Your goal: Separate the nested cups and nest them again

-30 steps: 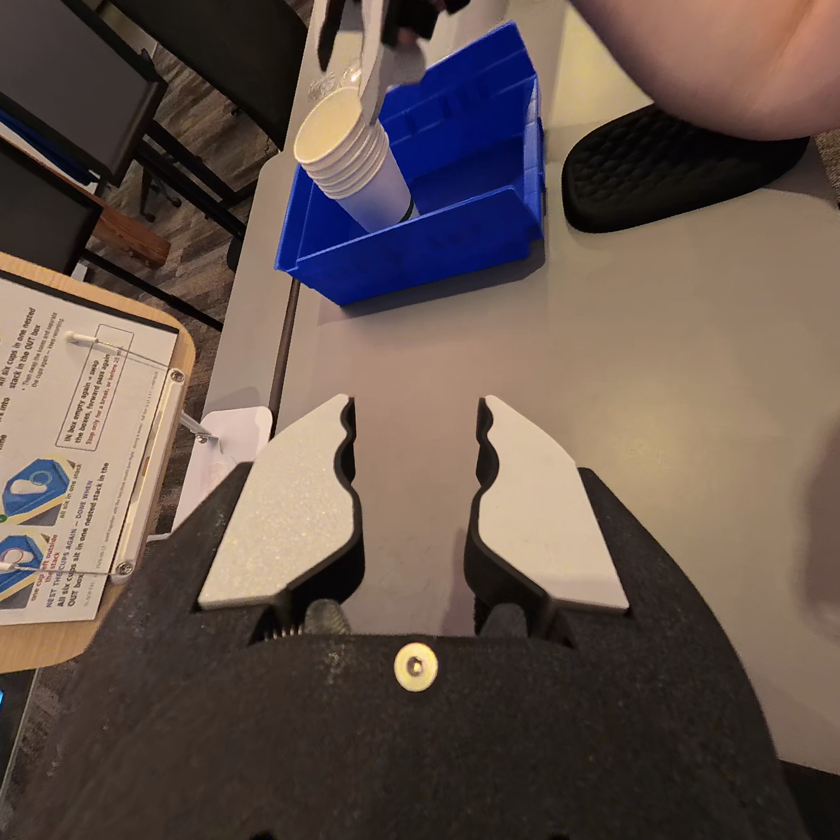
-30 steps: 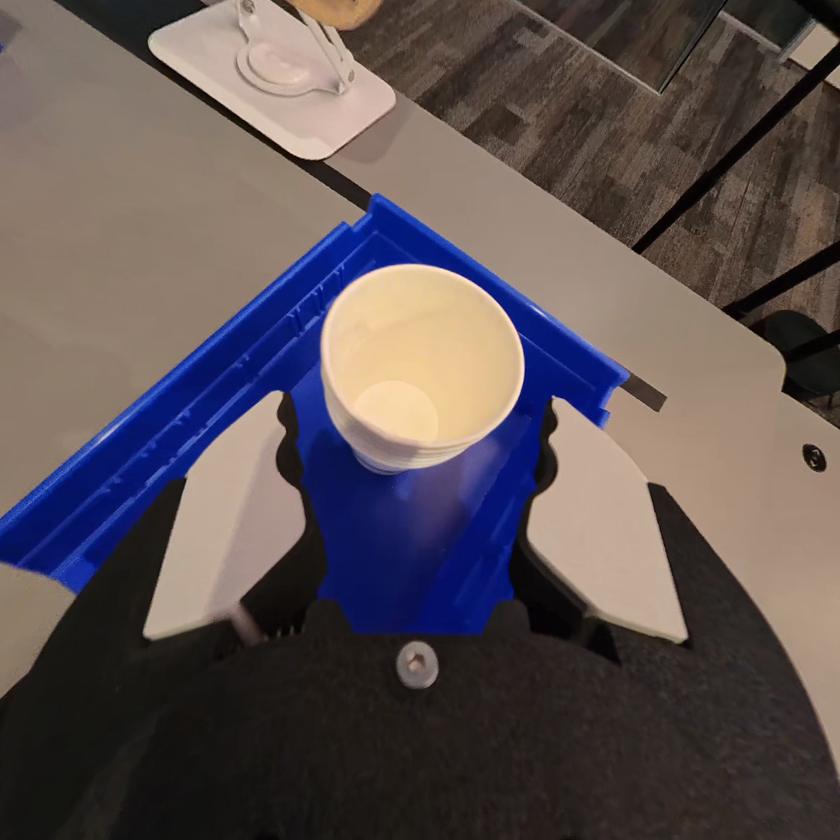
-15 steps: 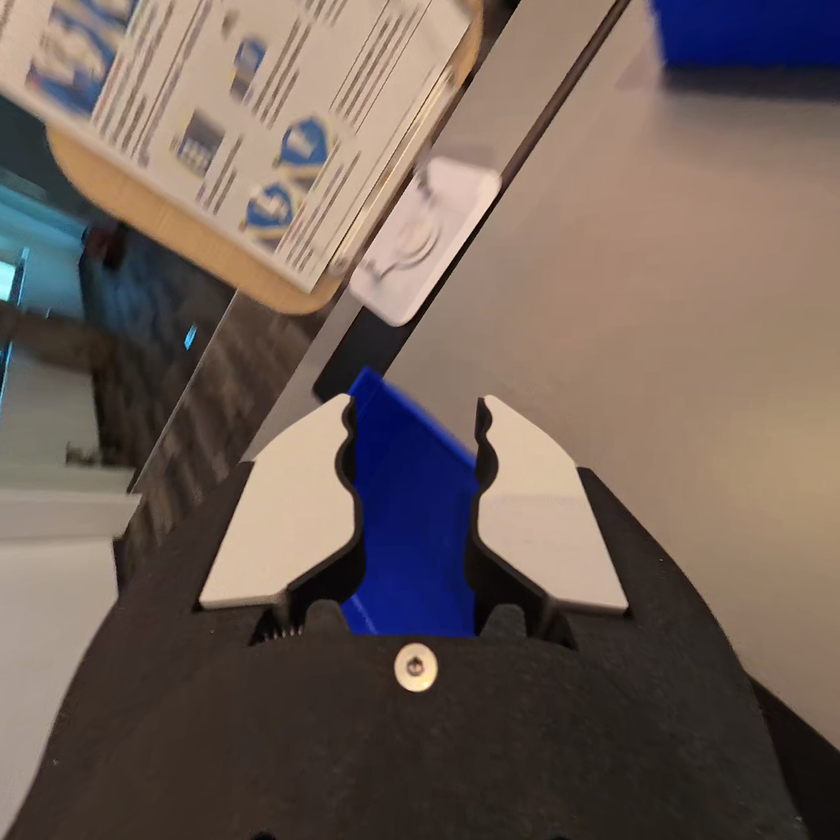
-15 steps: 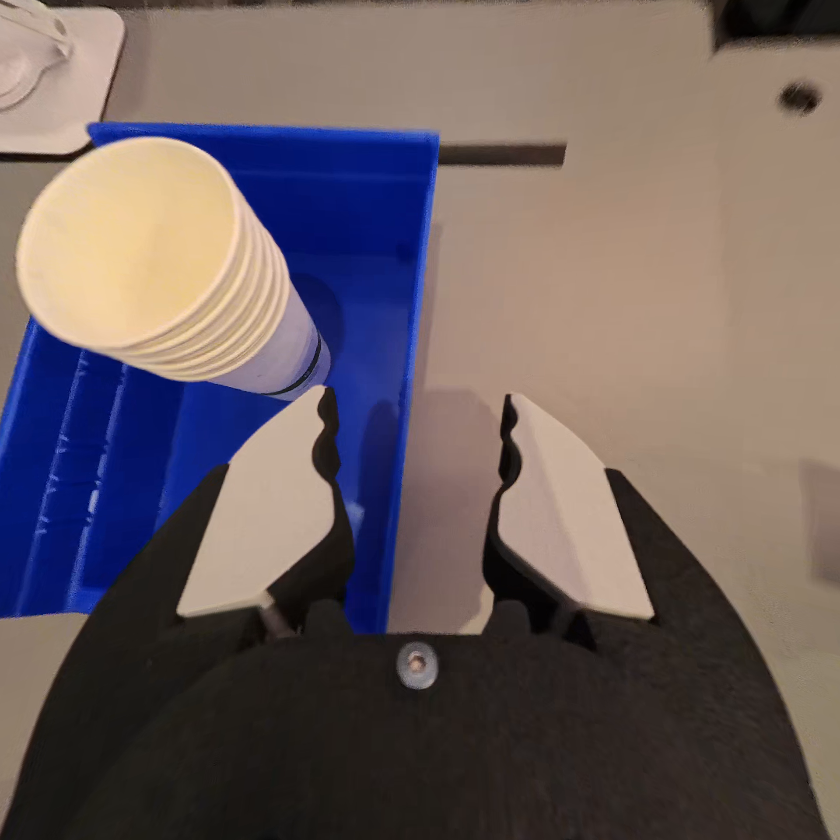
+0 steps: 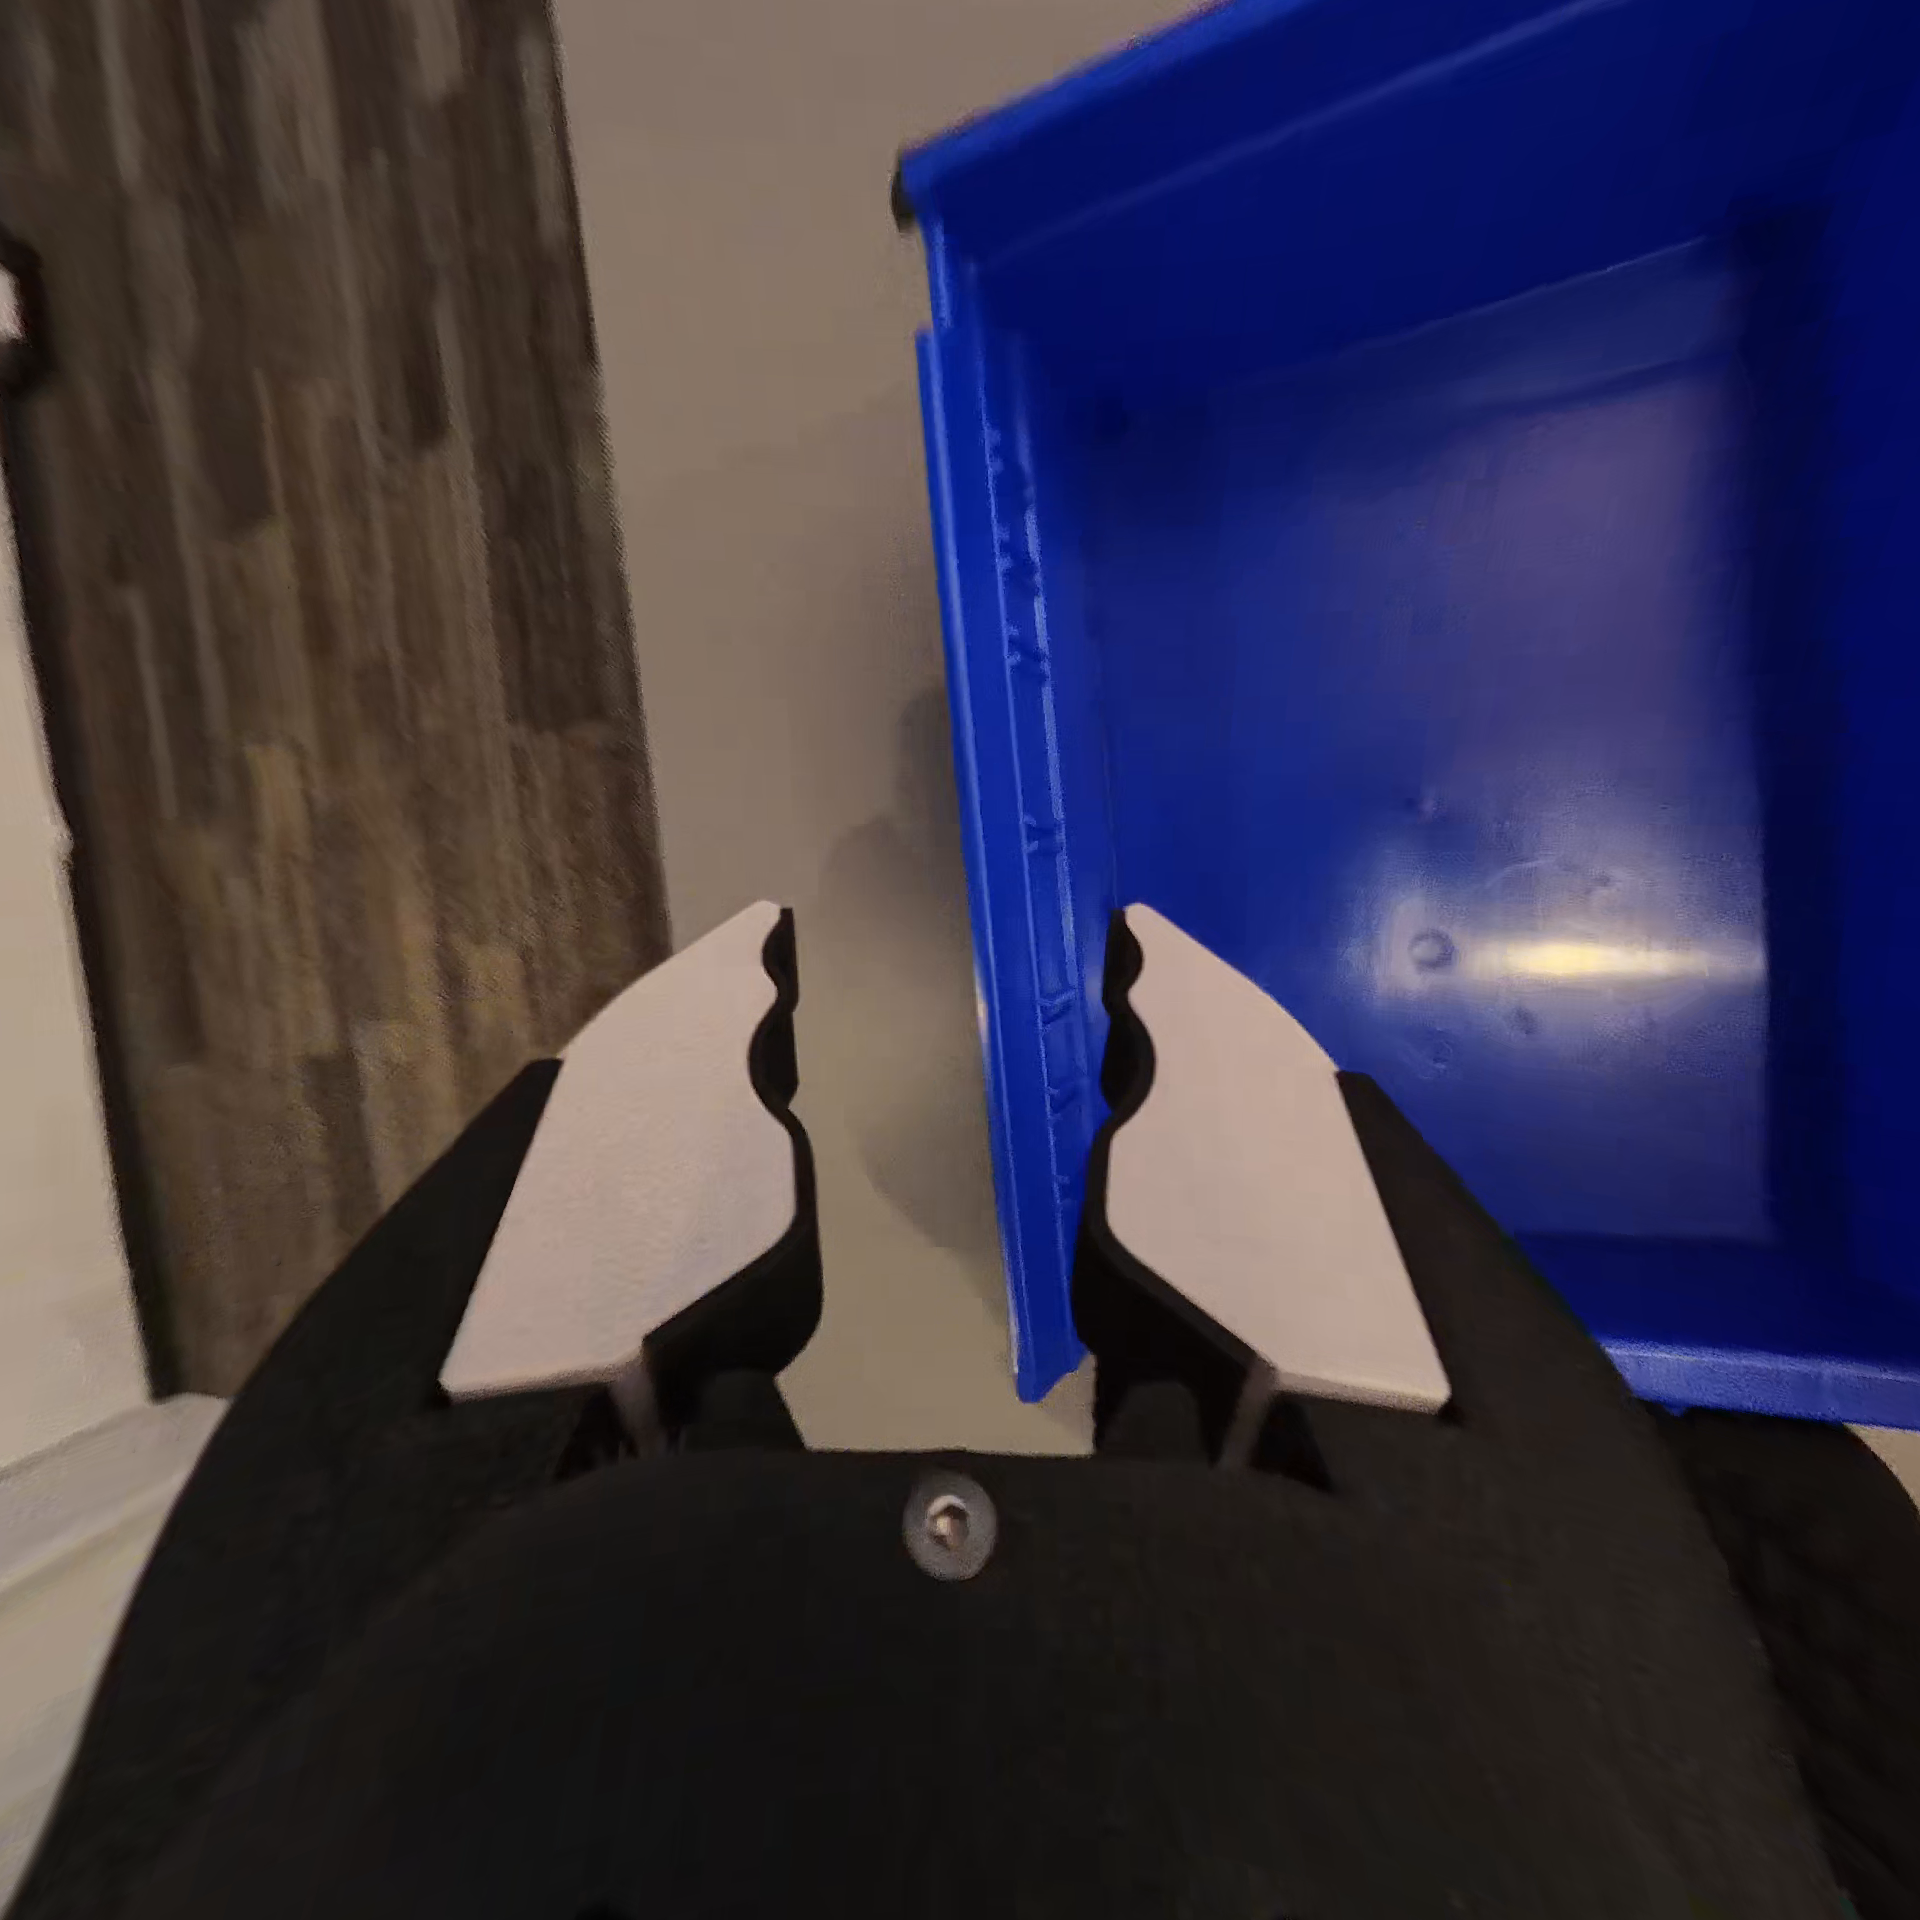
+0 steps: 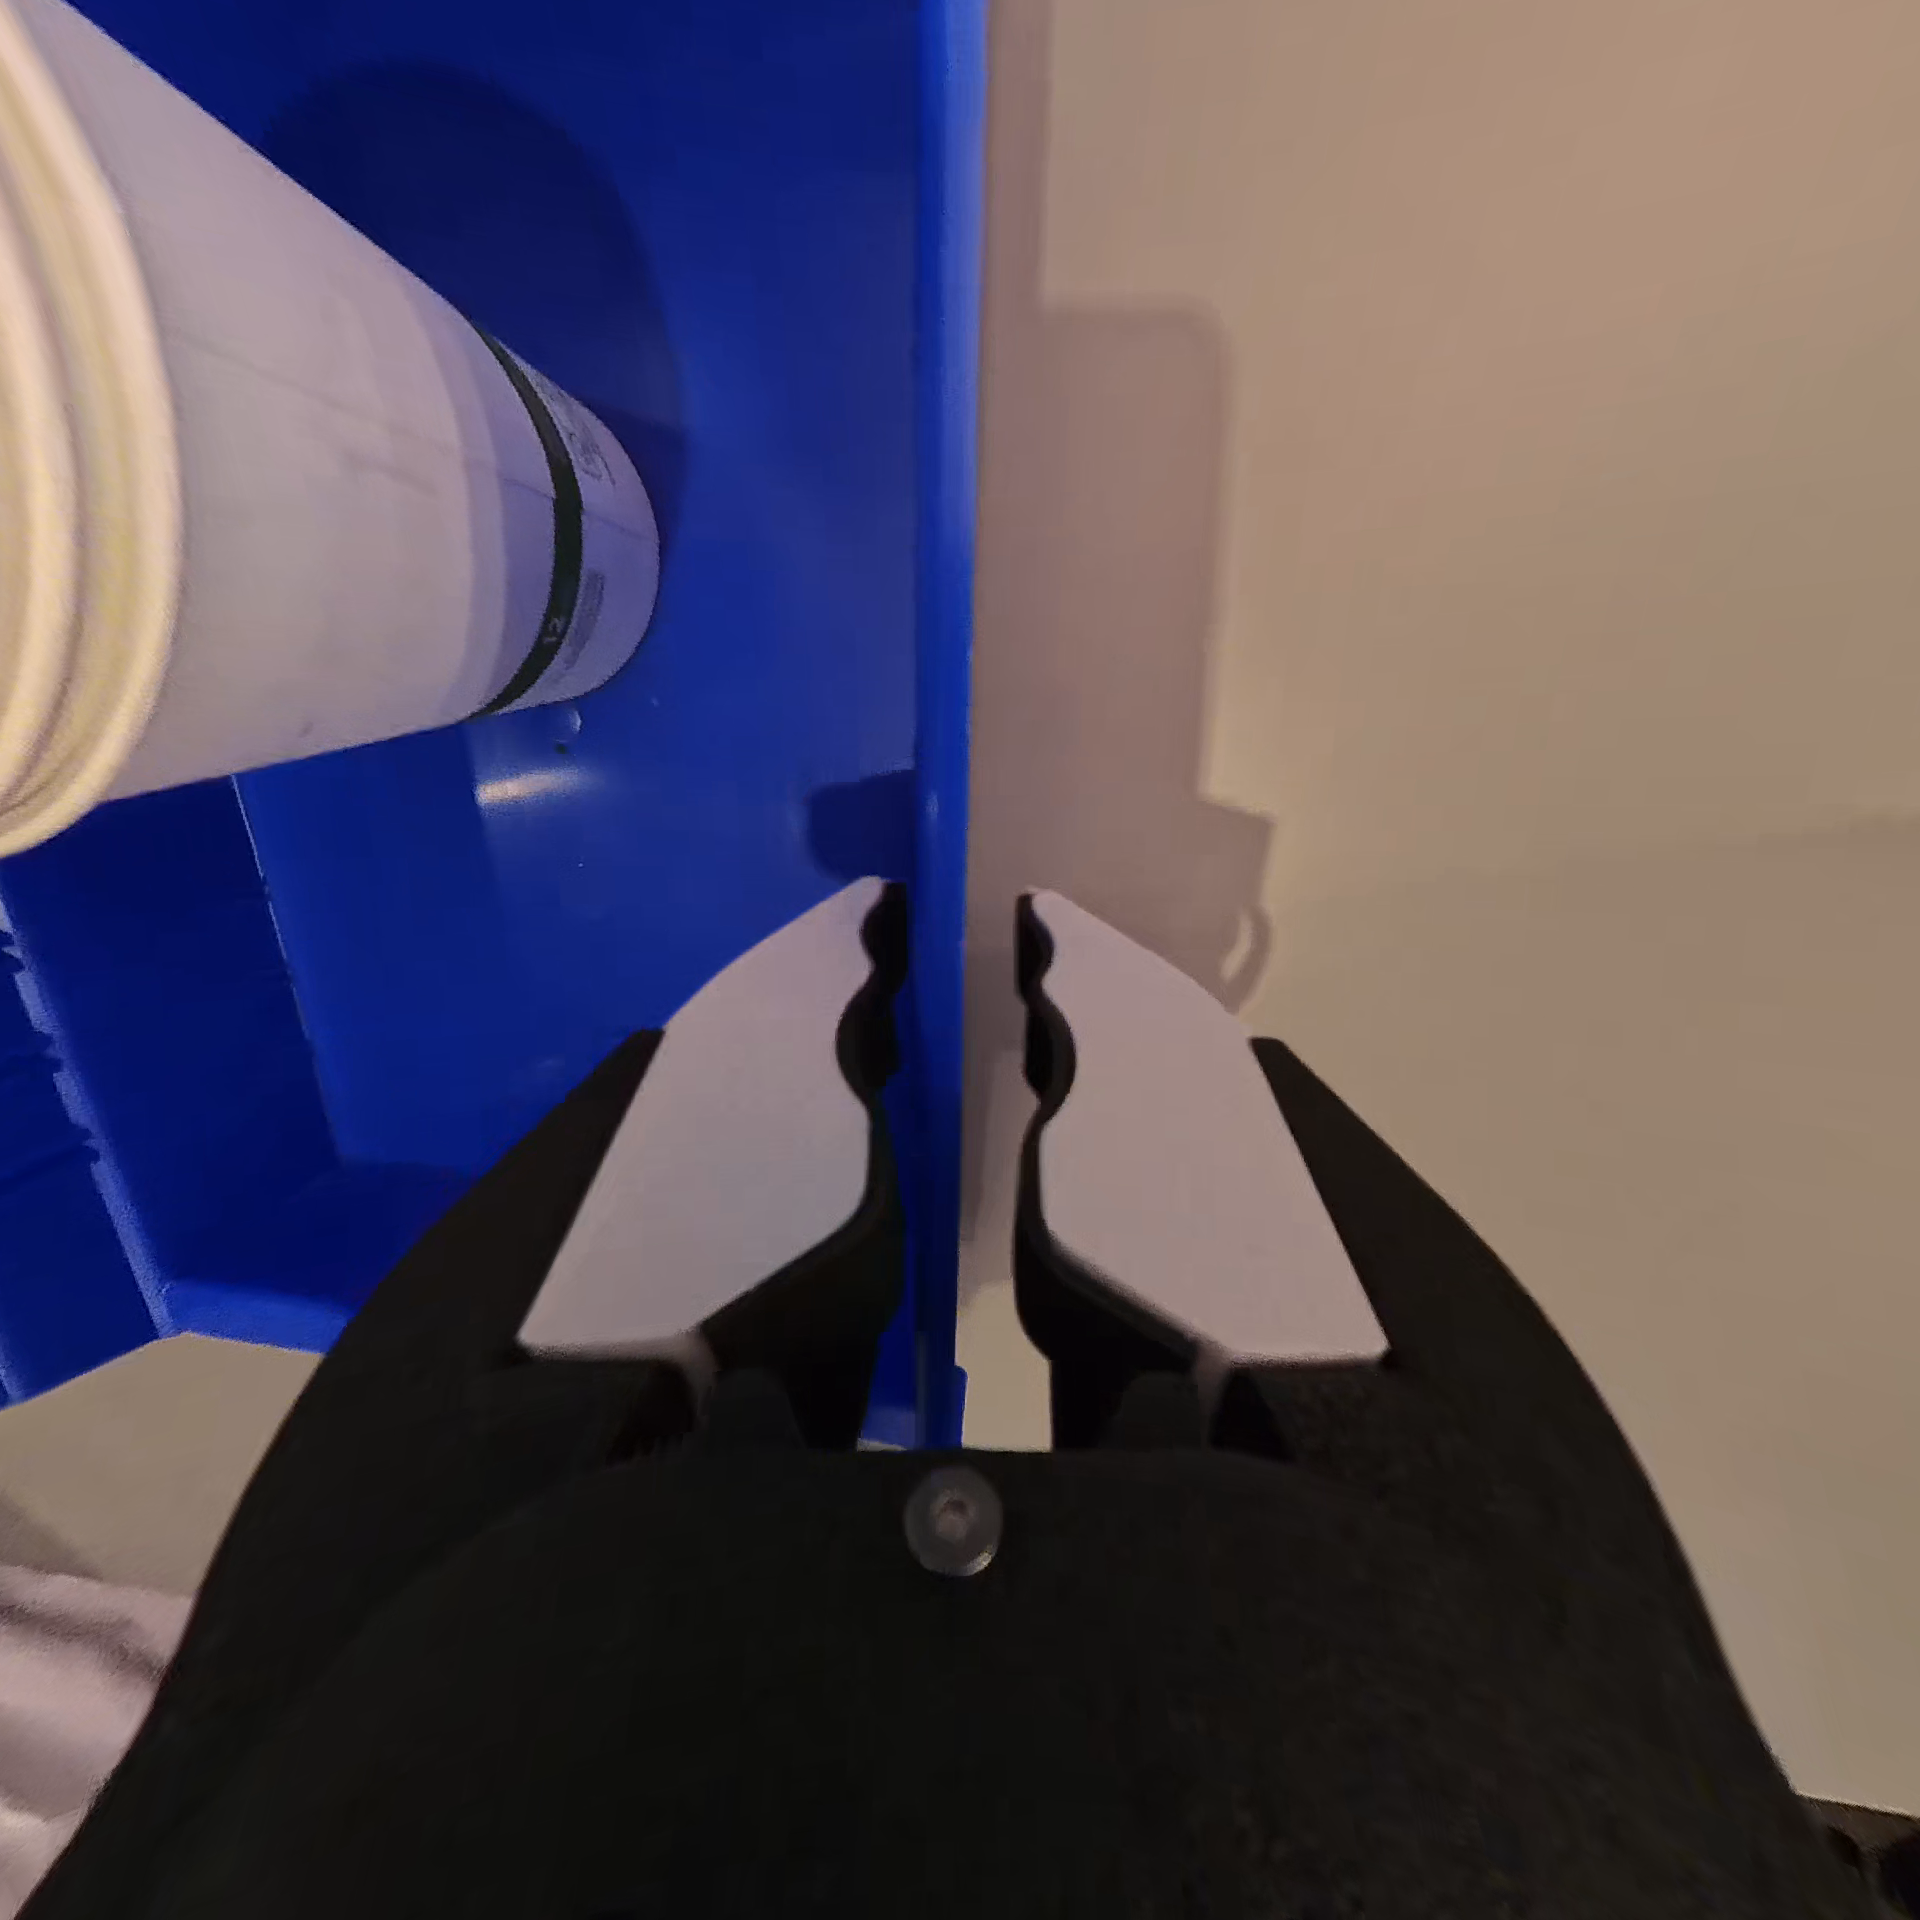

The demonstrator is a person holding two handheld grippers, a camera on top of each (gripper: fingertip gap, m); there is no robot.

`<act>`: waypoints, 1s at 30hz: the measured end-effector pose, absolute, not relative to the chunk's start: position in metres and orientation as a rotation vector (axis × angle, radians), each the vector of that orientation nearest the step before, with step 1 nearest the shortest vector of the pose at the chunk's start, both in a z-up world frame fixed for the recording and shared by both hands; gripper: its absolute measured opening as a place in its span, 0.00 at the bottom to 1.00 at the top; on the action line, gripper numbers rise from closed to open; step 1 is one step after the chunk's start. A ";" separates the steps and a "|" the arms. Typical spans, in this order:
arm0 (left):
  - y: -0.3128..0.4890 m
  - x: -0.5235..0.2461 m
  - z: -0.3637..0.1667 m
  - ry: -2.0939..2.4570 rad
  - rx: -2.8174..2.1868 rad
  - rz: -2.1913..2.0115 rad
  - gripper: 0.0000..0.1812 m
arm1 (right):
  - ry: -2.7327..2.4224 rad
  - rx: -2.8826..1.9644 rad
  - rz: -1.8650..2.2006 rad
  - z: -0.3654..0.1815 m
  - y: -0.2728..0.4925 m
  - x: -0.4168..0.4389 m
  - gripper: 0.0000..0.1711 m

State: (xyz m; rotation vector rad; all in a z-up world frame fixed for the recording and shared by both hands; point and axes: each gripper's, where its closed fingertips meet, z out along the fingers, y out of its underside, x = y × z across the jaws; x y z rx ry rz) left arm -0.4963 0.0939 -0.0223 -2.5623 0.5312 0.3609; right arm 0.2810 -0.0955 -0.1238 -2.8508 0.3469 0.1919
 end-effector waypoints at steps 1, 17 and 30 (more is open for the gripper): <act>0.093 -0.501 -0.033 0.516 -2.615 0.331 0.33 | 0.345 -2.855 0.191 -0.124 -0.096 0.281 0.07; 0.078 -0.499 -0.105 0.299 -3.019 -0.111 0.02 | 0.335 -2.853 0.207 -0.123 -0.096 0.278 0.04; 0.065 -0.438 -0.105 0.565 -3.095 0.059 0.06 | 0.306 -2.916 0.186 -0.127 -0.098 0.268 0.07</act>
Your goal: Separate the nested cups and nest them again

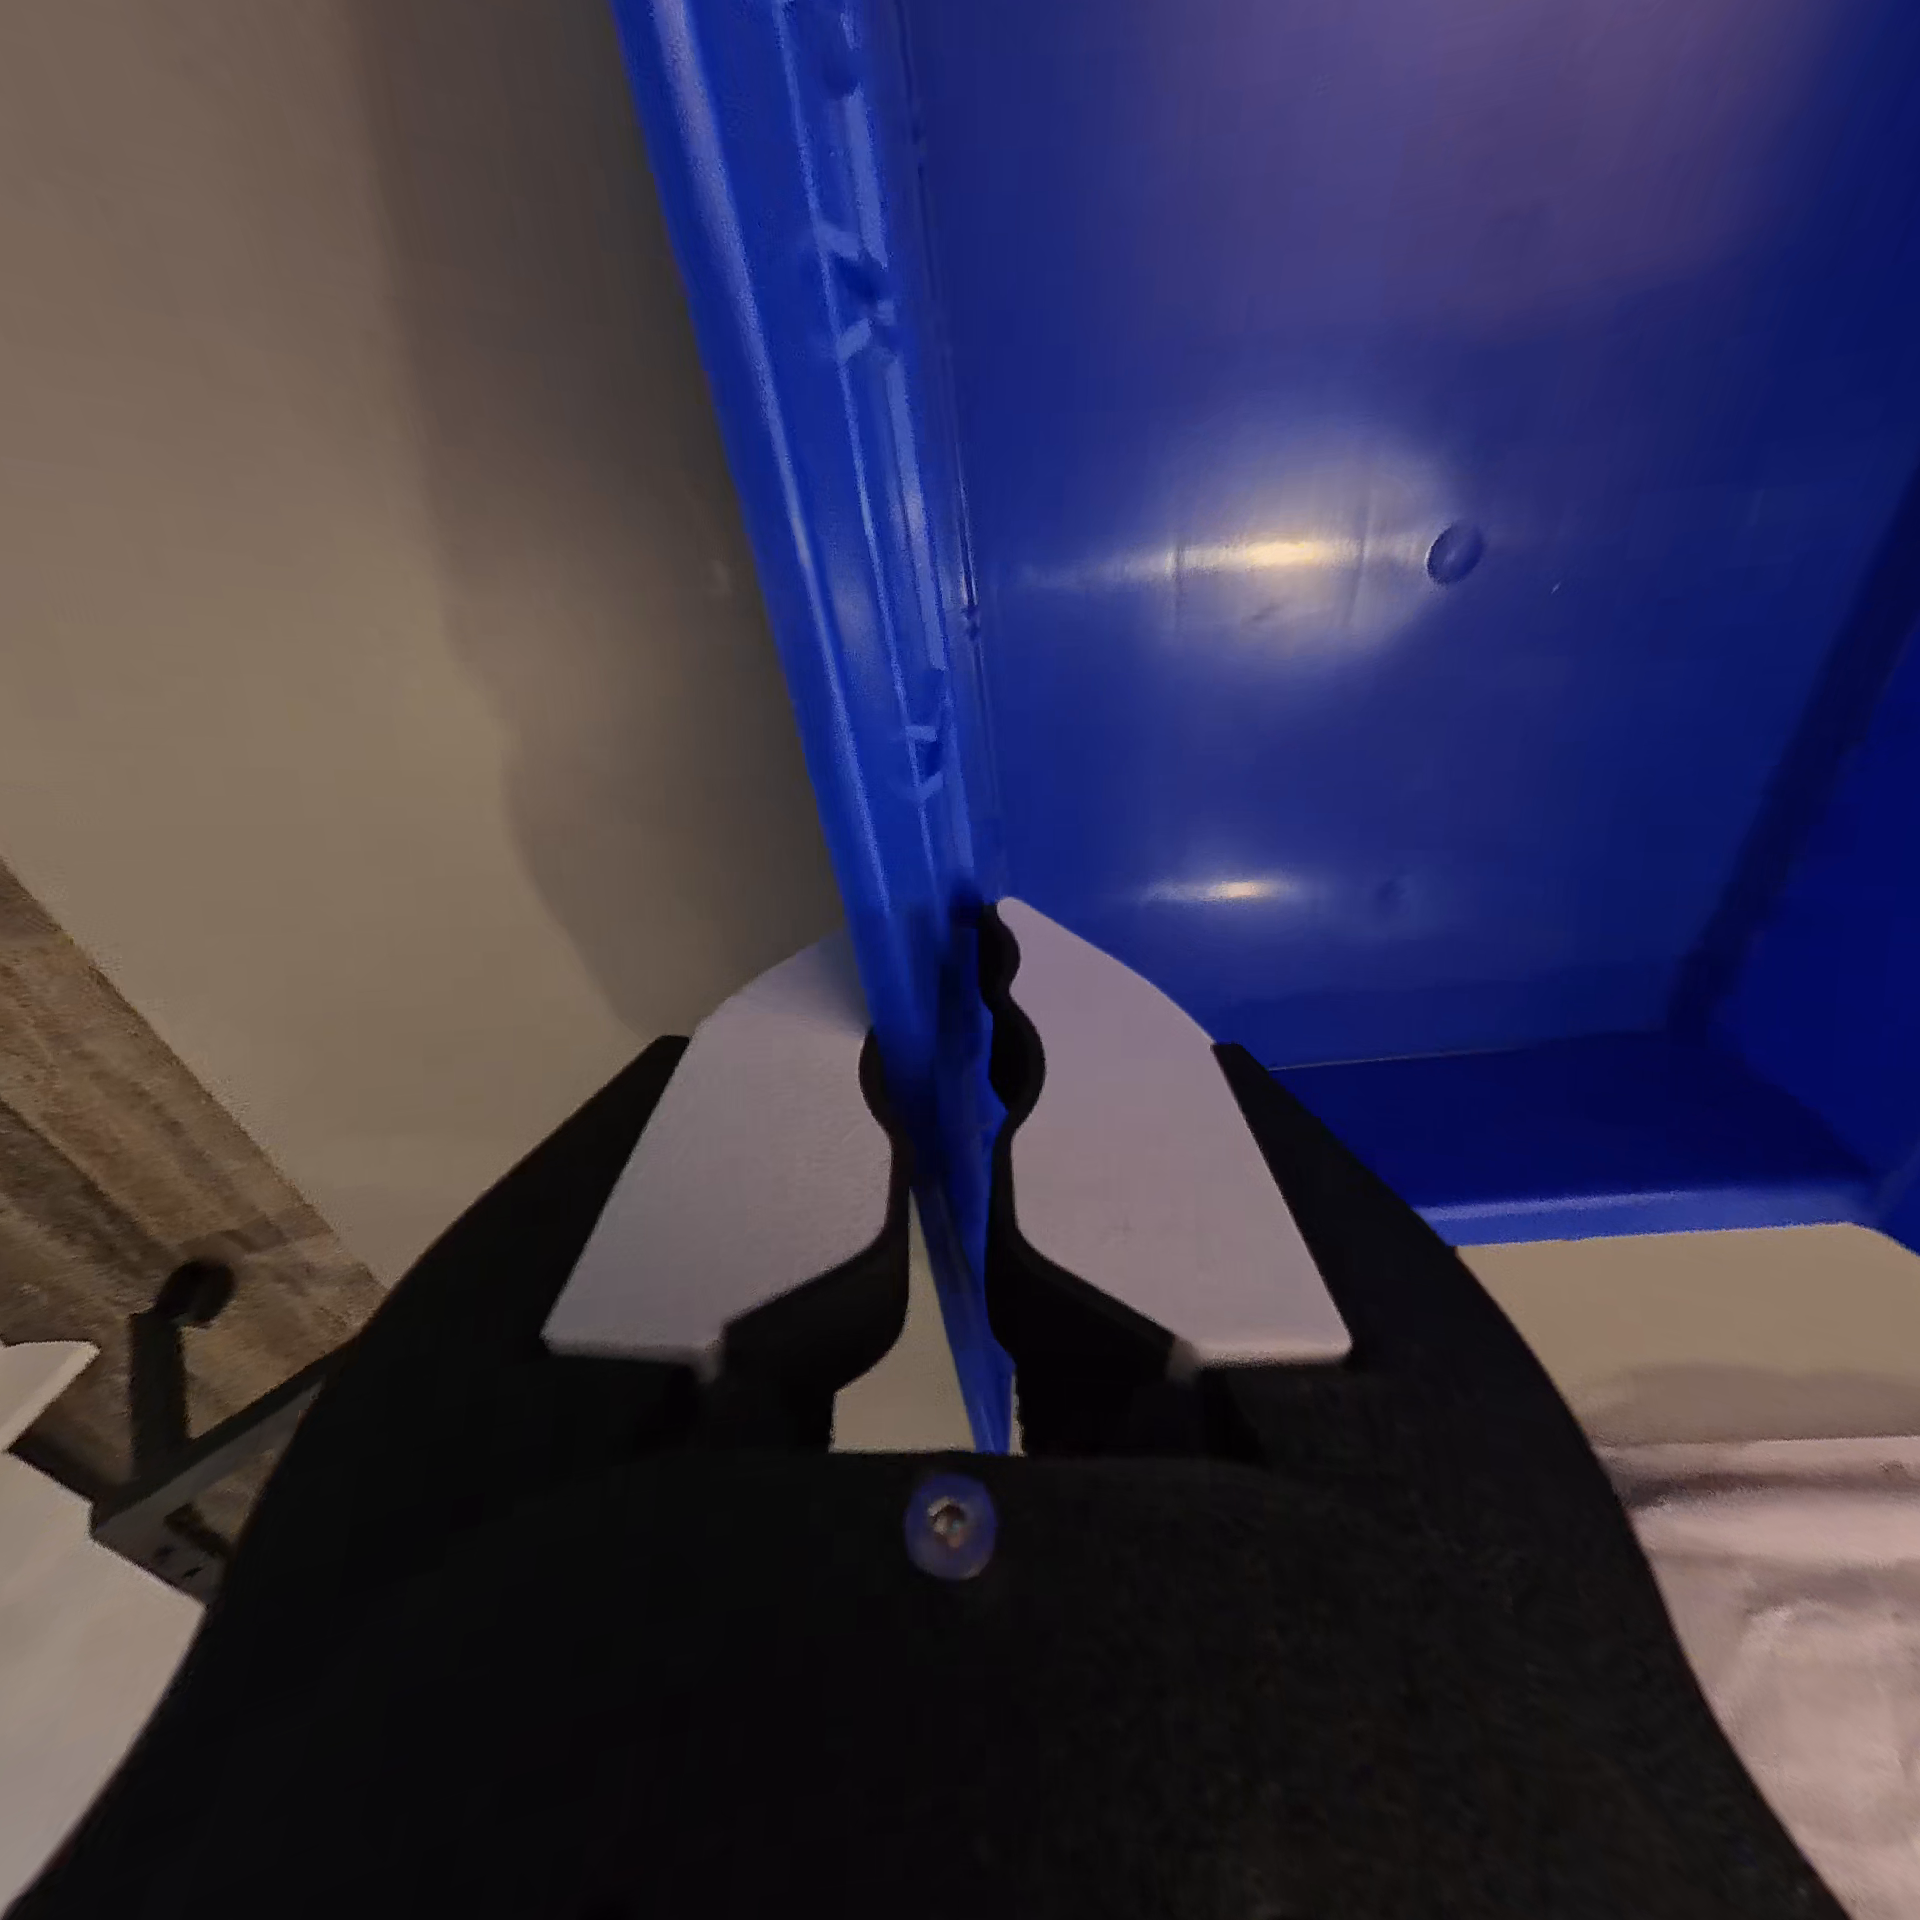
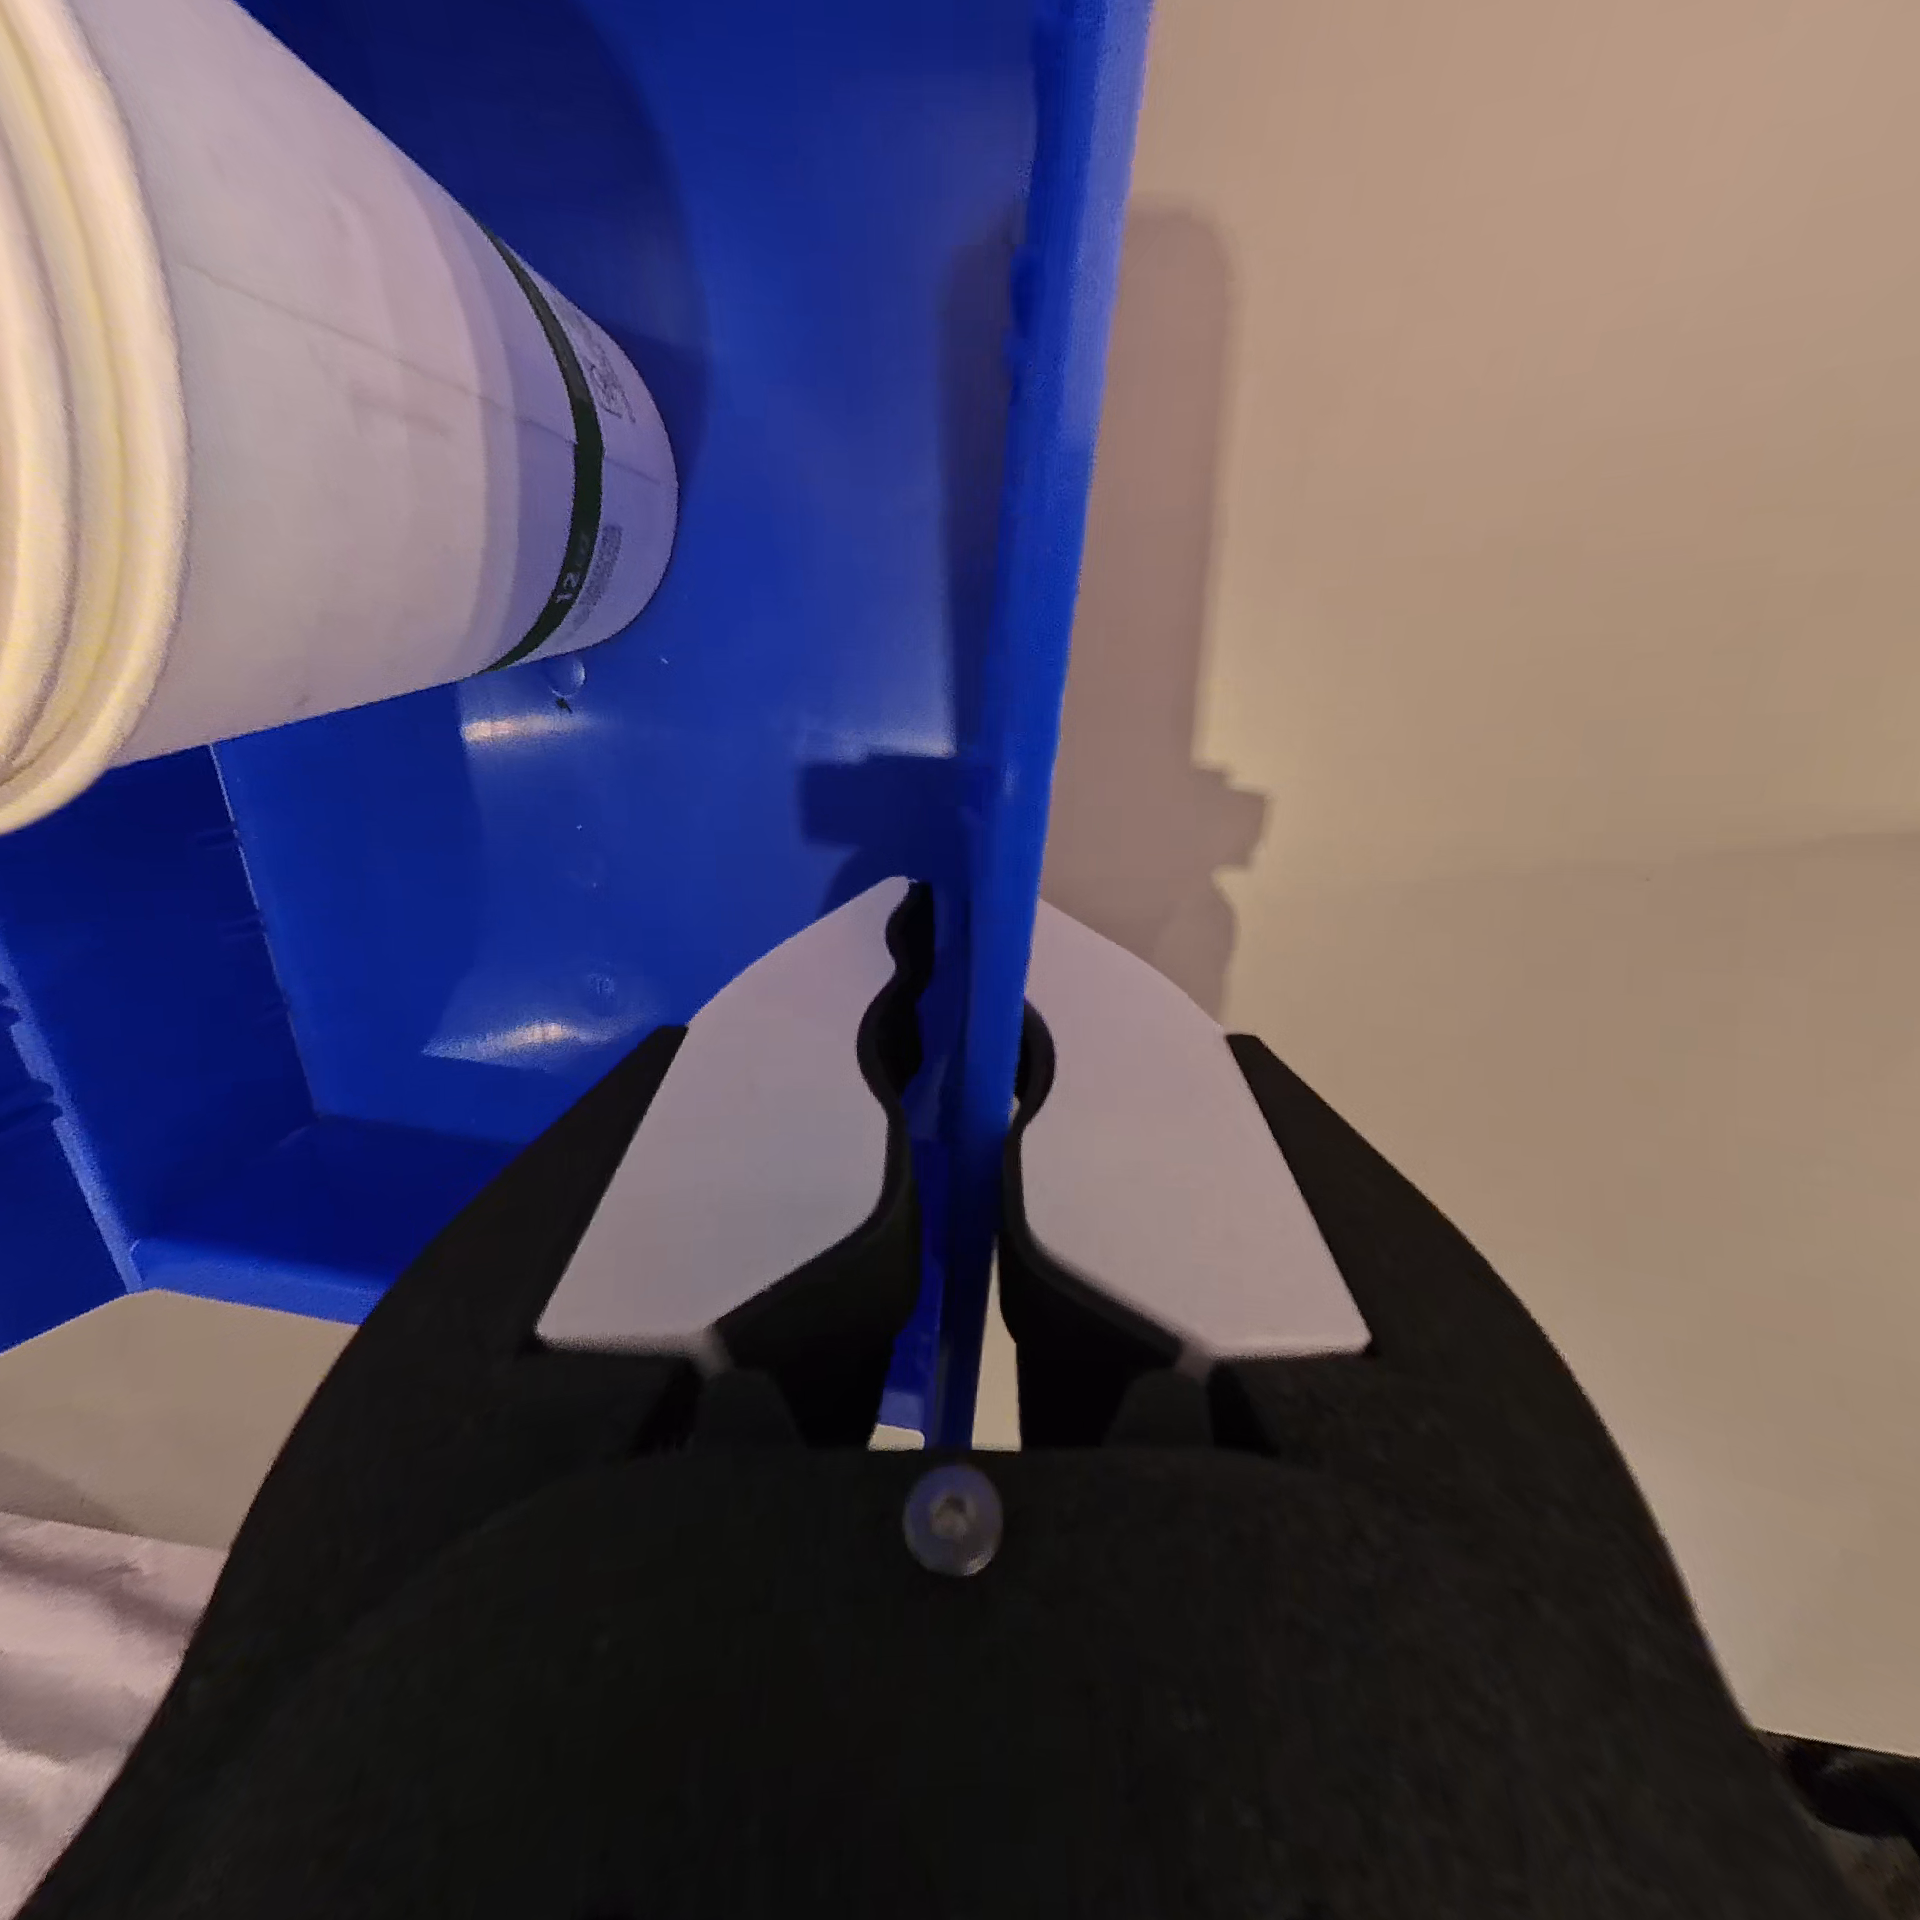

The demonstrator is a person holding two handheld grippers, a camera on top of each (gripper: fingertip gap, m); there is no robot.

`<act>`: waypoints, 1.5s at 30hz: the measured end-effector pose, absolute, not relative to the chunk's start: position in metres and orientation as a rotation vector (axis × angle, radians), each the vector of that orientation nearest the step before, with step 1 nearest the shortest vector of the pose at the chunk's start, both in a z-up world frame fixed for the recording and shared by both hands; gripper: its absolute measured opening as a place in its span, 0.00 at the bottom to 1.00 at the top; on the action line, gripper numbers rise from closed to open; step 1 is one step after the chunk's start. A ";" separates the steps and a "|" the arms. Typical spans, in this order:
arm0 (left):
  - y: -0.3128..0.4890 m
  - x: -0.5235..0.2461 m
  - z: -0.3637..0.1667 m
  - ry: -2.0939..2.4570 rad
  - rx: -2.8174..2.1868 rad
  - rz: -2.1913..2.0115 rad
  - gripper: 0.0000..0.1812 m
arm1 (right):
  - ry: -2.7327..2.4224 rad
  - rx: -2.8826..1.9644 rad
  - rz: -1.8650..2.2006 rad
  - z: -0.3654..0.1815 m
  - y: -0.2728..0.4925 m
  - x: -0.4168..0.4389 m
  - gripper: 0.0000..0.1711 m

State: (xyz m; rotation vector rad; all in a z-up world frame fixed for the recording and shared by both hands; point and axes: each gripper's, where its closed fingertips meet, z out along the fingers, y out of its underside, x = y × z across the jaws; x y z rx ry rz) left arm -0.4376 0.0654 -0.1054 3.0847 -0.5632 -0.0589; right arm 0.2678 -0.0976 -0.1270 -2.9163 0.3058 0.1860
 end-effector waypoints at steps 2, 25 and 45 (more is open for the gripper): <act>0.064 -0.417 -0.105 -0.631 3.066 -0.060 0.06 | 0.286 -2.922 0.194 -0.127 -0.096 0.263 0.07; 0.039 -0.298 -0.108 -1.084 2.993 -0.354 0.18 | -0.077 -3.013 0.167 -0.129 -0.061 0.174 0.05; 0.023 -0.273 -0.107 -1.237 2.937 -0.252 0.21 | -0.097 -2.992 0.190 -0.136 -0.041 0.143 0.05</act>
